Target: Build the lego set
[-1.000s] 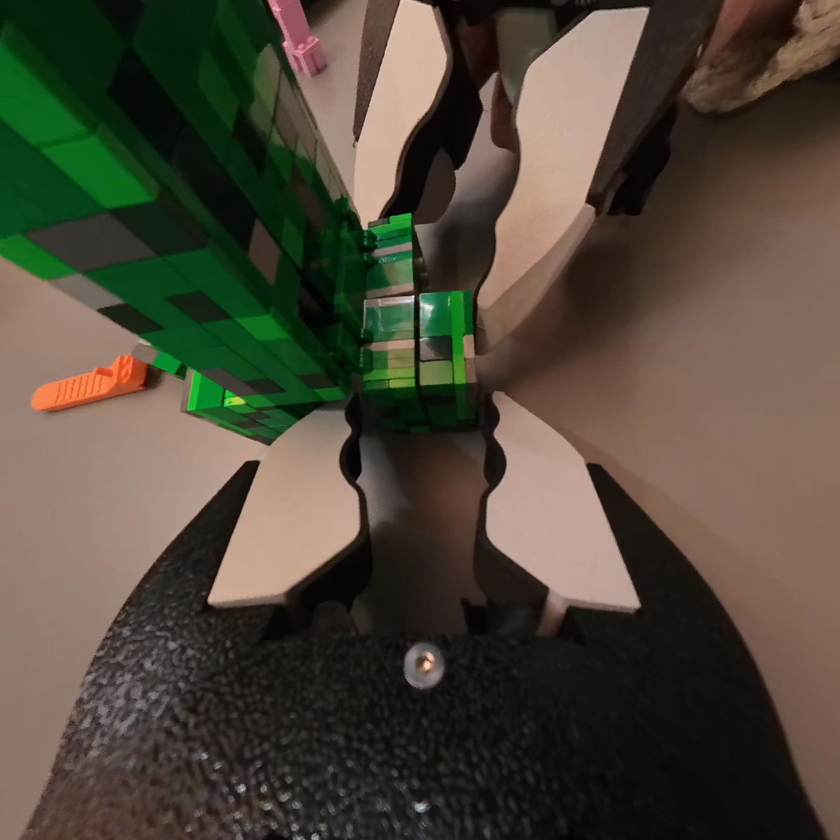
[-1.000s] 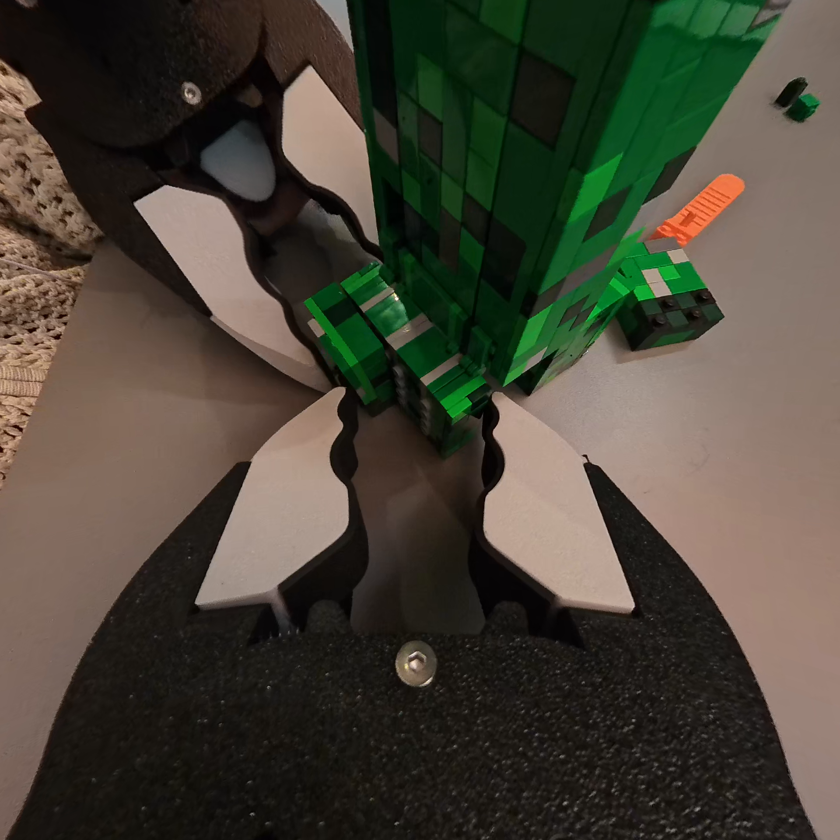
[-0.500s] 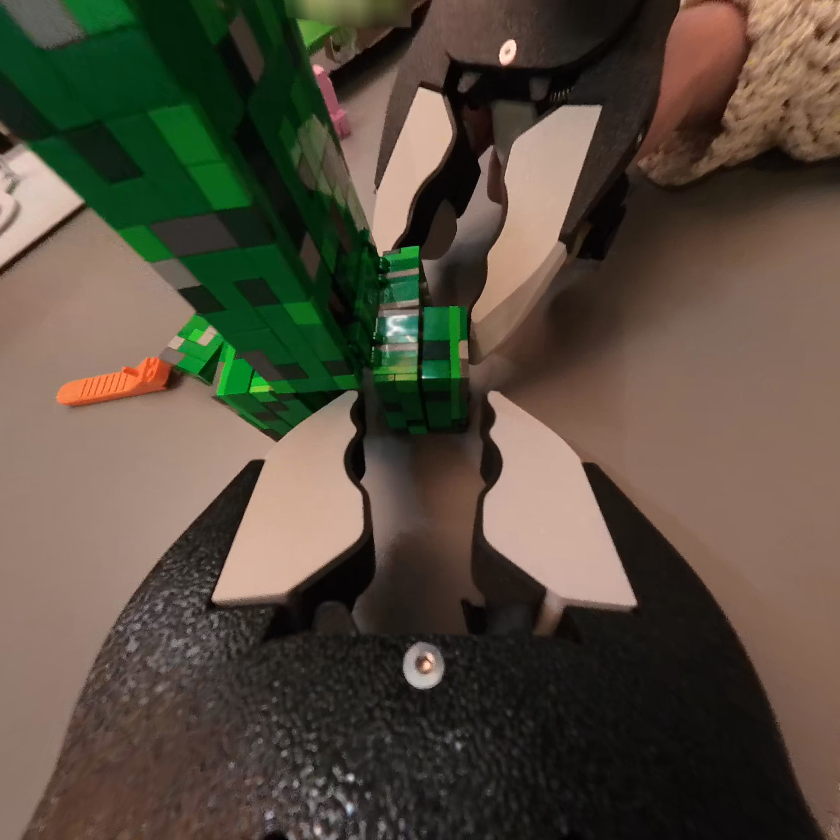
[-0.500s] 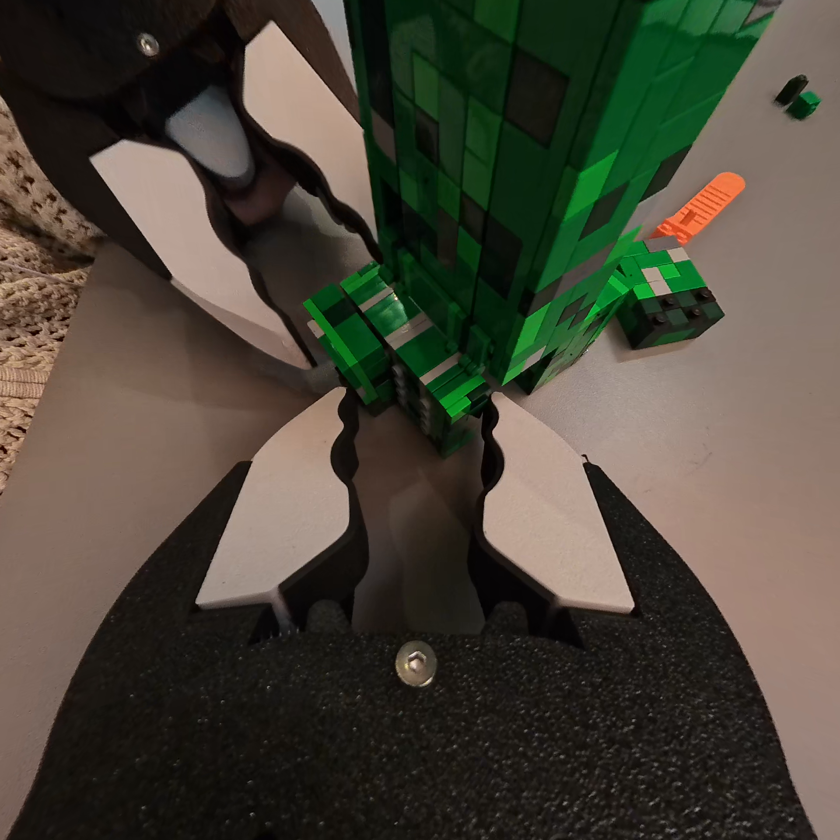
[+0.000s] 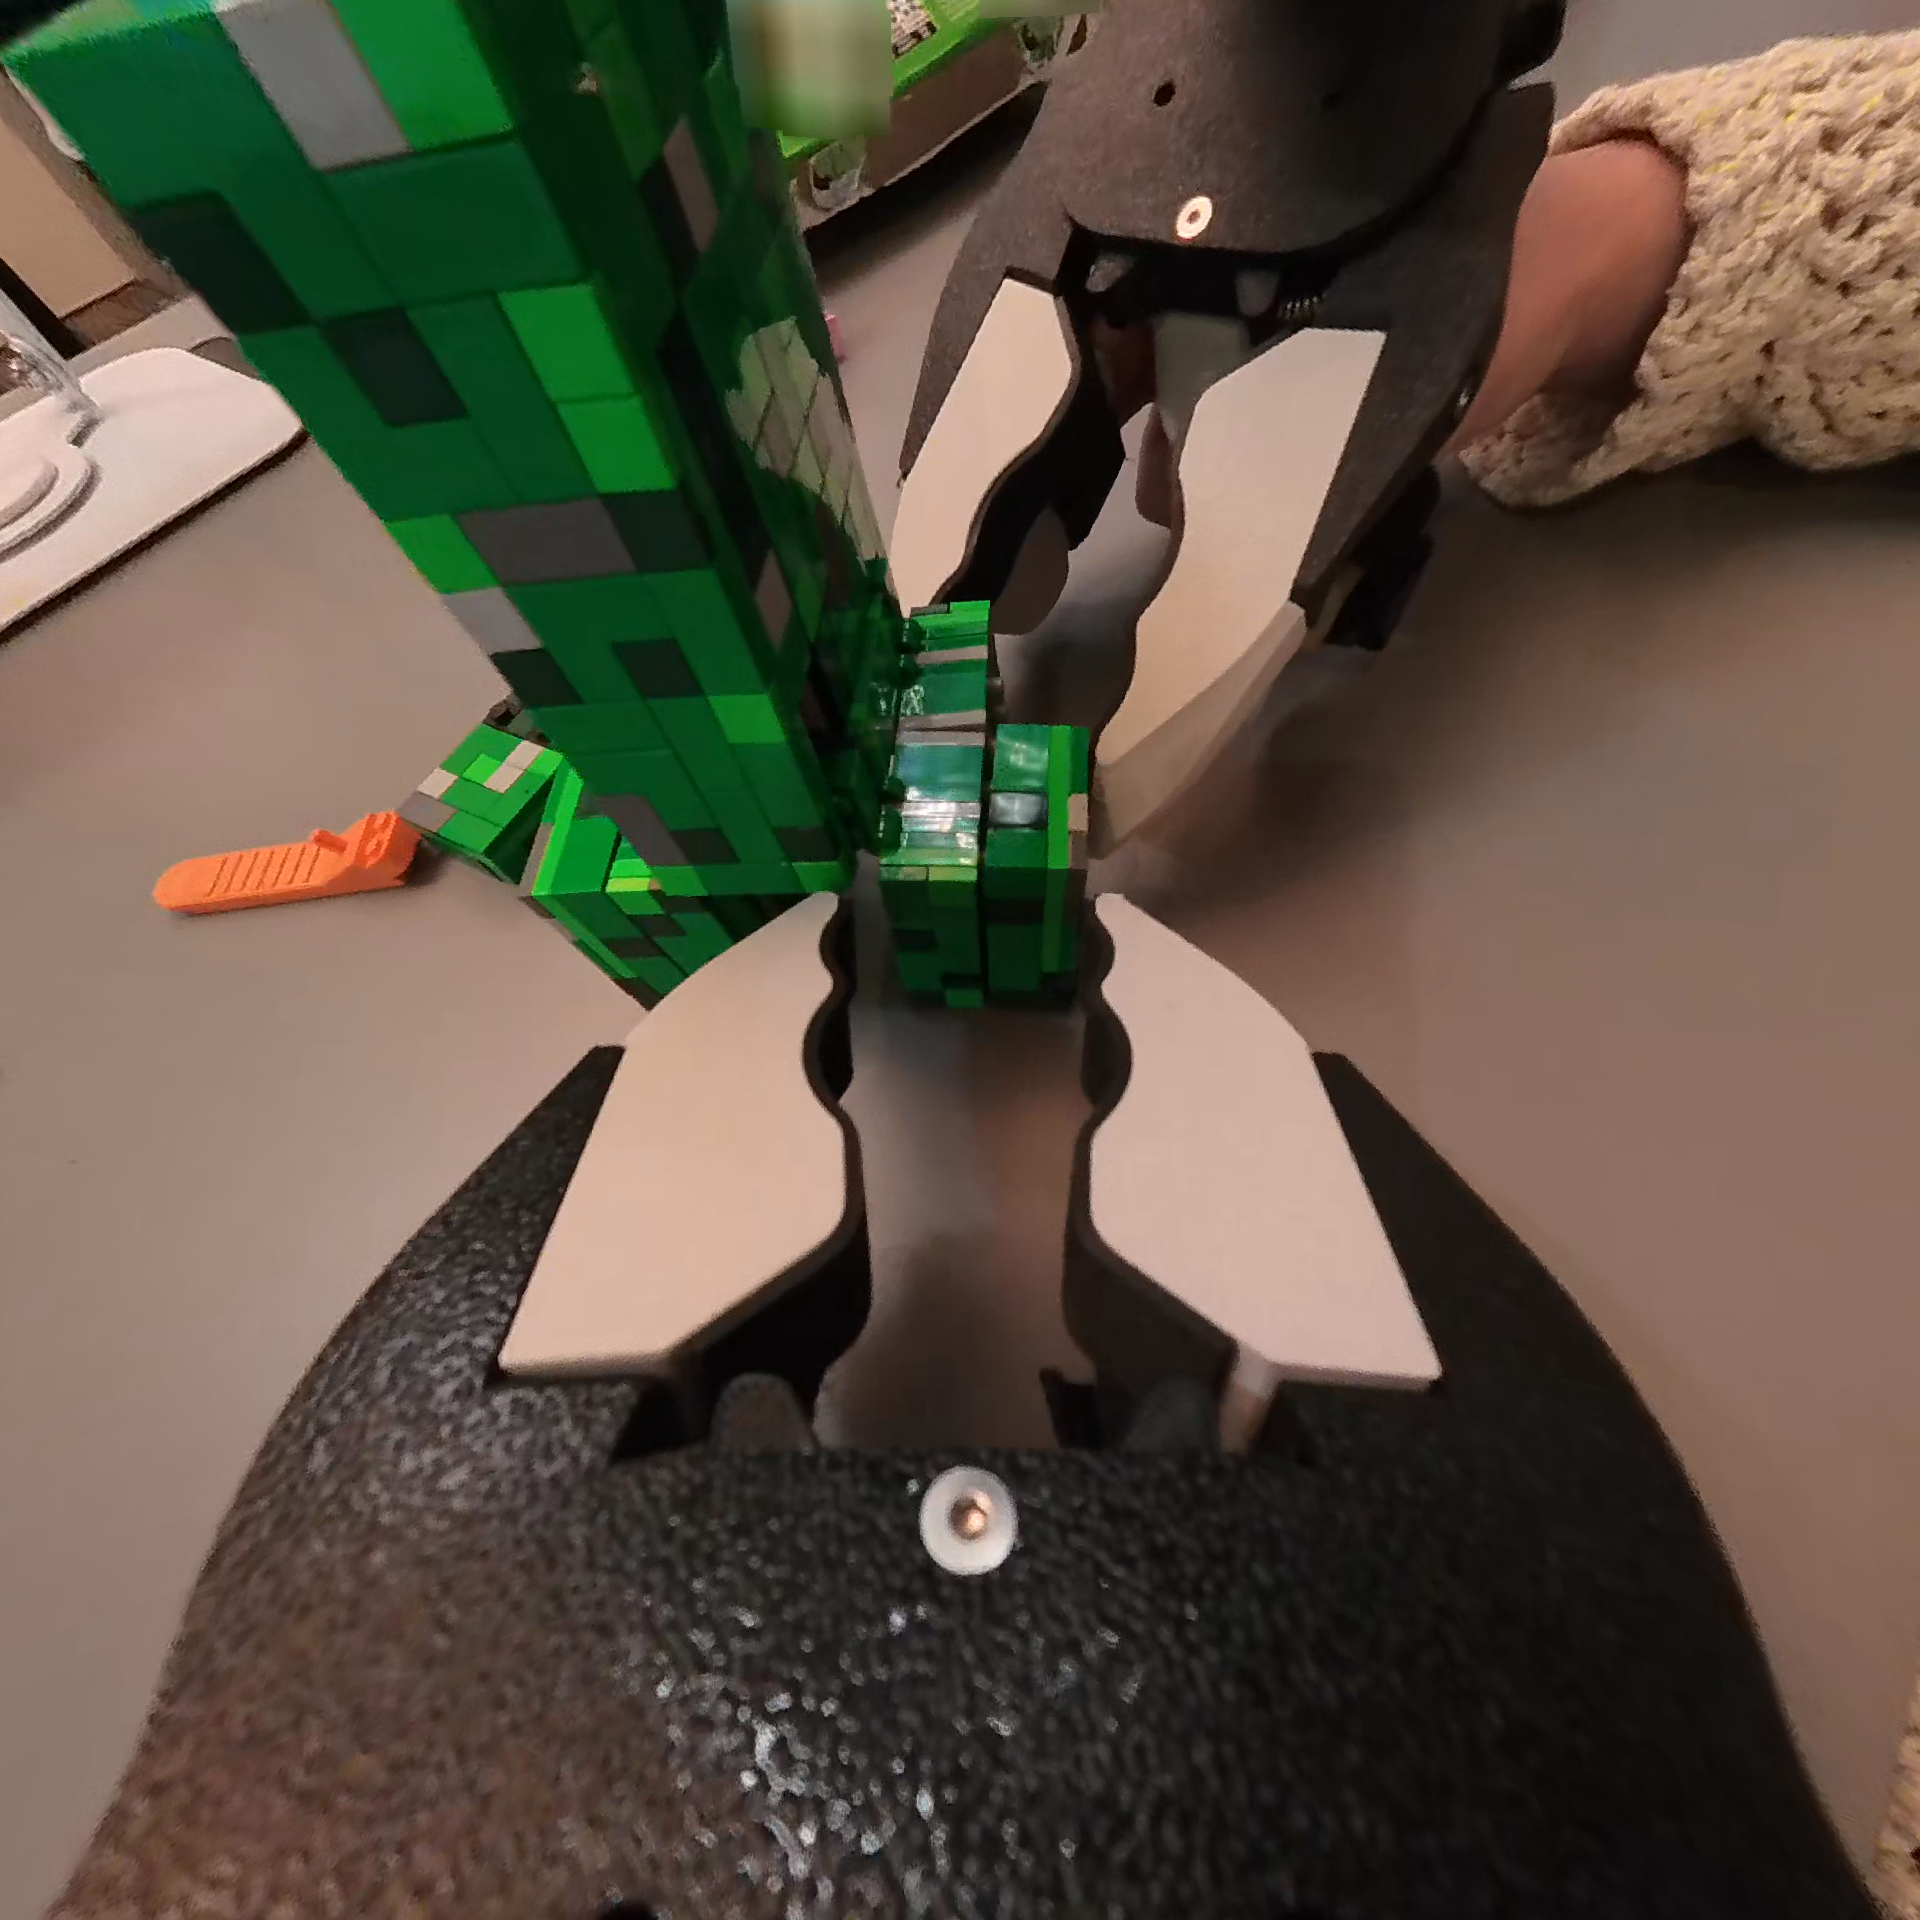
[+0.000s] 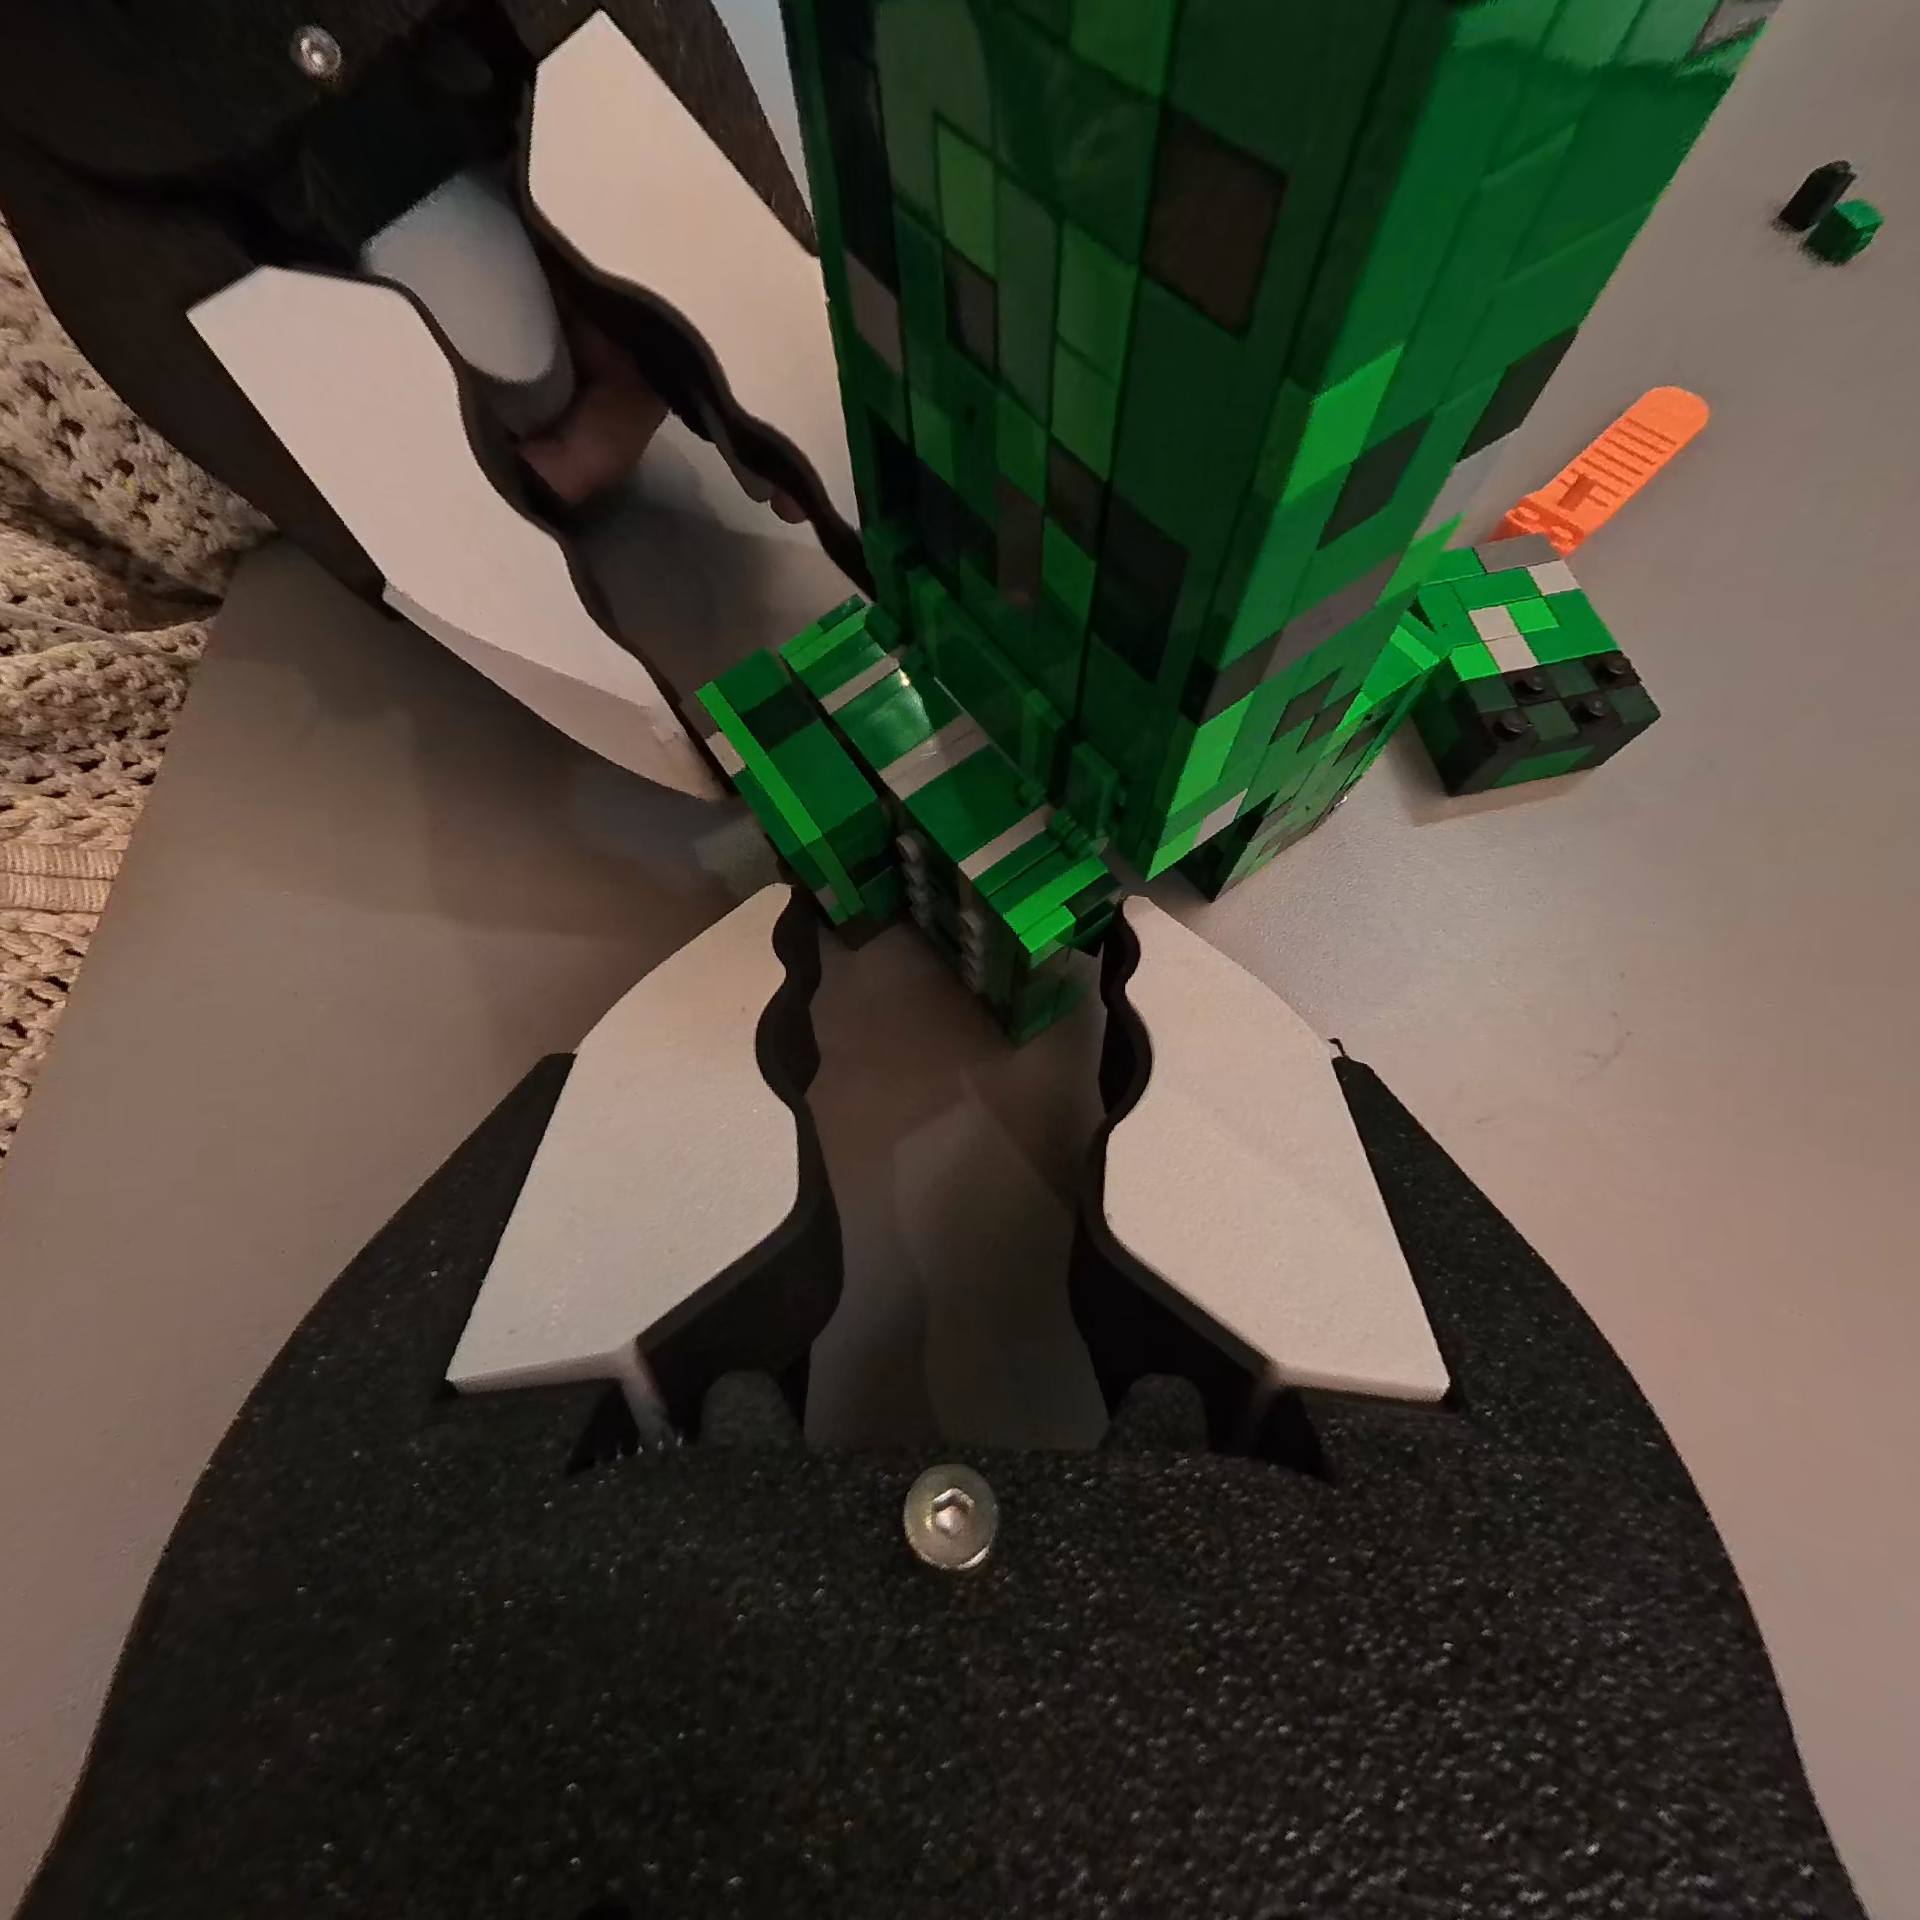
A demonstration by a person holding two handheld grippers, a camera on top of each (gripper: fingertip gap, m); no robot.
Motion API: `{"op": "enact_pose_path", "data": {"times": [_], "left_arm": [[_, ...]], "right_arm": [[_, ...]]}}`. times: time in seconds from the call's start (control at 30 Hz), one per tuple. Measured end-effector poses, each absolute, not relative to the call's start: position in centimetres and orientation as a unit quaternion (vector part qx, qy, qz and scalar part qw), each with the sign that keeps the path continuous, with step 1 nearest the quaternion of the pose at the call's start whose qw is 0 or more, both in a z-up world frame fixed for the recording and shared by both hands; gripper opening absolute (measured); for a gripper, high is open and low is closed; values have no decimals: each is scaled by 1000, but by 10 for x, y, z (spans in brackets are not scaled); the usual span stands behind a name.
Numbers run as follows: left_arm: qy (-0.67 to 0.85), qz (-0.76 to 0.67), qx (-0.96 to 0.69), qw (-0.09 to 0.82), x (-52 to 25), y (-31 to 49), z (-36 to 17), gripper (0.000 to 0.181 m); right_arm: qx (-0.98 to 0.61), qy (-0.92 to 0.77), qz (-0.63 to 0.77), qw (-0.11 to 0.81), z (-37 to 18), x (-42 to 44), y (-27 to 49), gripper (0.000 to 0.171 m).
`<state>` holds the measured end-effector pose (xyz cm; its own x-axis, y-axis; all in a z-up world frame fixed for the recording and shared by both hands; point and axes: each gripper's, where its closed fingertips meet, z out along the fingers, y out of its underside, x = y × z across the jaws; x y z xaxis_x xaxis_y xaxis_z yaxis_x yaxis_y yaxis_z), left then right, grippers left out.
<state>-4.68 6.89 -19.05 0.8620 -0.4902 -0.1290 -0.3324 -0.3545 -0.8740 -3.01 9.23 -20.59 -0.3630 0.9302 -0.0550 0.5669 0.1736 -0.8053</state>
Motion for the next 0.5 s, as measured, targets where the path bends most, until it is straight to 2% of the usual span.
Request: {"op": "enact_pose_path", "data": {"times": [0.5], "left_arm": [[252, -74, -822, 505, -46, 71, -192, 35]], "right_arm": [[-517, -725, 389, 235, -206, -30, 94, 52]]}}
